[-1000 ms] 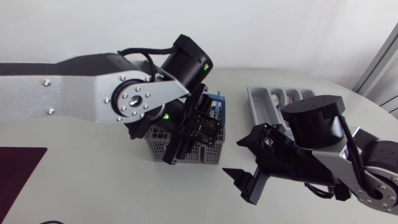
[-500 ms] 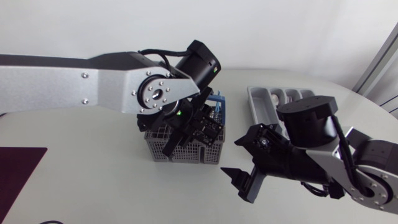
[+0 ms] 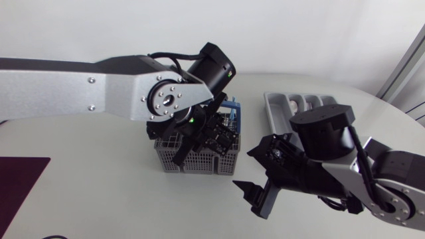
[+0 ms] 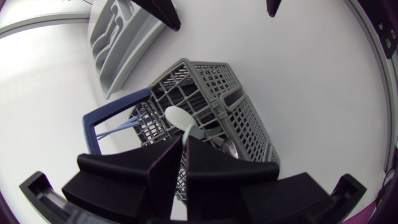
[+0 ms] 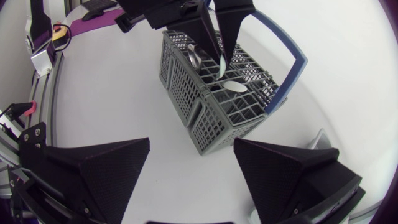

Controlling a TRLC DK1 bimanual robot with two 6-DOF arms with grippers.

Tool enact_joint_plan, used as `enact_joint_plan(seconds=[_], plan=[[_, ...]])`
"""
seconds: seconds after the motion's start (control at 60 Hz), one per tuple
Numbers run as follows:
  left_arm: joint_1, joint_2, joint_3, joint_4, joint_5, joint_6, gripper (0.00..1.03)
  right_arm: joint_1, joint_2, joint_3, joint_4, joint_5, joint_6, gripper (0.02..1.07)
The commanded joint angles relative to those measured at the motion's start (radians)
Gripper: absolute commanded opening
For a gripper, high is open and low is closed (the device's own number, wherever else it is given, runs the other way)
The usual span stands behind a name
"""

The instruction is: Unload the cutlery basket into the drawer organizer.

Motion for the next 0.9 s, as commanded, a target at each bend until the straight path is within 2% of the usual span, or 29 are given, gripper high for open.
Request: enact_joint_plan(seconds=[0.0,0.667,0.8,0.883], plan=[[0.008,-0.032,0.022,-0.003,-0.005,0.023,0.25,0.01,0.008,0.003,0.011,0.011,-0.003,0.99],[-0.005,-0.199,0.042,-0.024,-0.005,-0.05,0.25,0.064,-0.083,0.006,-0.038,0.08,0.029,0.99],[-0.026,-0.248,0.059,-0.033,-0.005,-0.092,0.25,0.064,-0.127,0.002,-0.041,0.091,0.037,0.99],[-0.055,-0.271,0.071,-0.033,-0.005,-0.179,0.24,0.061,-0.174,-0.006,-0.041,0.102,0.049,0.99]])
